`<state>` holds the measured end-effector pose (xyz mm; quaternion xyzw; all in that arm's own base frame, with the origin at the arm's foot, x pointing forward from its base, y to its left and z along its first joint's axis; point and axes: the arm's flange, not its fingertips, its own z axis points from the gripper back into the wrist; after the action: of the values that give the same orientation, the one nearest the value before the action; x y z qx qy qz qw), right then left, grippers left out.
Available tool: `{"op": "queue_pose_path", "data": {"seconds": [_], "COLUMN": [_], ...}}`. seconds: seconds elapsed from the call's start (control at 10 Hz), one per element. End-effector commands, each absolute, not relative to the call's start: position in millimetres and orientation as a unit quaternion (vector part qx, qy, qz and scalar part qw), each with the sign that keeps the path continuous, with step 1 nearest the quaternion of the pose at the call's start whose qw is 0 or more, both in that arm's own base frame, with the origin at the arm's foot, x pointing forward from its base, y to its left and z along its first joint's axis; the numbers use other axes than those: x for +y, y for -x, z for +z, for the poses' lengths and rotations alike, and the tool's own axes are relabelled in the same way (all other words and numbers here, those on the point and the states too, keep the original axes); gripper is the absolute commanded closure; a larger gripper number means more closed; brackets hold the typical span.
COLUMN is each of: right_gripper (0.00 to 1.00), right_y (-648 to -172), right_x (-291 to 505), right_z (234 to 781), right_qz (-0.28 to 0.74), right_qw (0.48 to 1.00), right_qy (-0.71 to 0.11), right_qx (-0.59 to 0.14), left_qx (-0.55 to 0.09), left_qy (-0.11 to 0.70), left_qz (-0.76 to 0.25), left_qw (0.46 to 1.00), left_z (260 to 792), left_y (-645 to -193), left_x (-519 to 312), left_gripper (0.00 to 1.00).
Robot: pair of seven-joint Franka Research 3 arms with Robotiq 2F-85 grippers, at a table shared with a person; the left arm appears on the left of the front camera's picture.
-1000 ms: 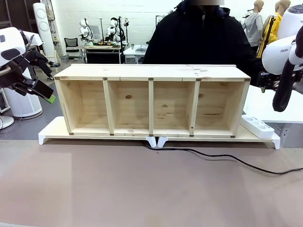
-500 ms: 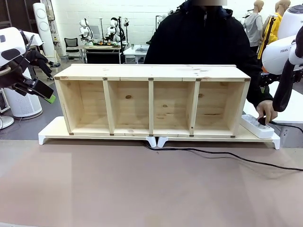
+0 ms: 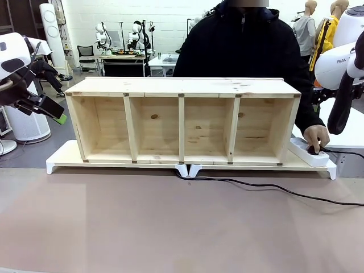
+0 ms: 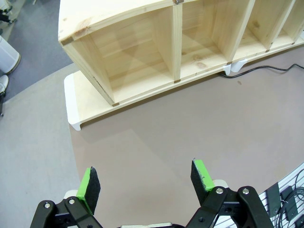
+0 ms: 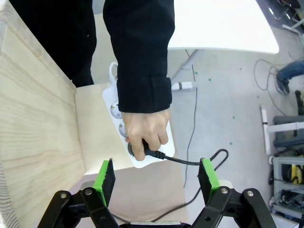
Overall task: Perform cable management.
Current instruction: Release the Power Cable when the human grasps it.
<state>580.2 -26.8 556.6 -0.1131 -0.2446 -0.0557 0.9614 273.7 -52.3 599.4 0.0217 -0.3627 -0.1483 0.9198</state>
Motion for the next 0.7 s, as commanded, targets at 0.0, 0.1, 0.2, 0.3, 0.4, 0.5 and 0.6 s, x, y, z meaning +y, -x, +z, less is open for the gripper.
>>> {"op": "queue_pose_path", "data": {"seconds": [0.0,0.1,0.2,0.3,0.4,0.5,0.6], "right_gripper": [0.09,0.09,0.09,0.09,0.09,0.09,0.09], "right_y": [-580.1,-580.1,-580.1,-580.1,-580.1,-580.1,-580.1], "right_x": [-26.4,-26.4,-26.4,-26.4,-26.4,-26.4,-26.4], "right_z": [556.4,556.4,556.4,556.4,556.4,556.4,556.4], "right_qz": [-0.055,-0.055,-0.055,-0.055,-0.055,-0.055,-0.055], "right_qw": [0.962,0.962,0.962,0.962,0.962,0.962,0.962], "right_qy": [0.113,0.113,0.113,0.113,0.113,0.113,0.113], "right_qx": [-0.244,-0.244,-0.244,-0.244,-0.244,-0.244,-0.244], "left_qx": [-0.364,-0.364,-0.364,-0.364,-0.364,-0.364,-0.364], "left_qy": [-0.025,-0.025,-0.025,-0.025,-0.025,-0.025,-0.025], "left_qz": [-0.148,-0.148,-0.148,-0.148,-0.148,-0.148,-0.148], "left_qw": [0.919,0.919,0.919,0.919,0.919,0.919,0.919], "left_z": [599.6,599.6,599.6,599.6,599.6,599.6,599.6], "left_y": [-274.5,-274.5,-274.5,-274.5,-274.5,-274.5,-274.5], "left_x": [-51.4,-51.4,-51.4,-51.4,-51.4,-51.4,-51.4], "left_gripper": [0.0,0.0,0.0,0.0,0.0,0.0,0.0]}}
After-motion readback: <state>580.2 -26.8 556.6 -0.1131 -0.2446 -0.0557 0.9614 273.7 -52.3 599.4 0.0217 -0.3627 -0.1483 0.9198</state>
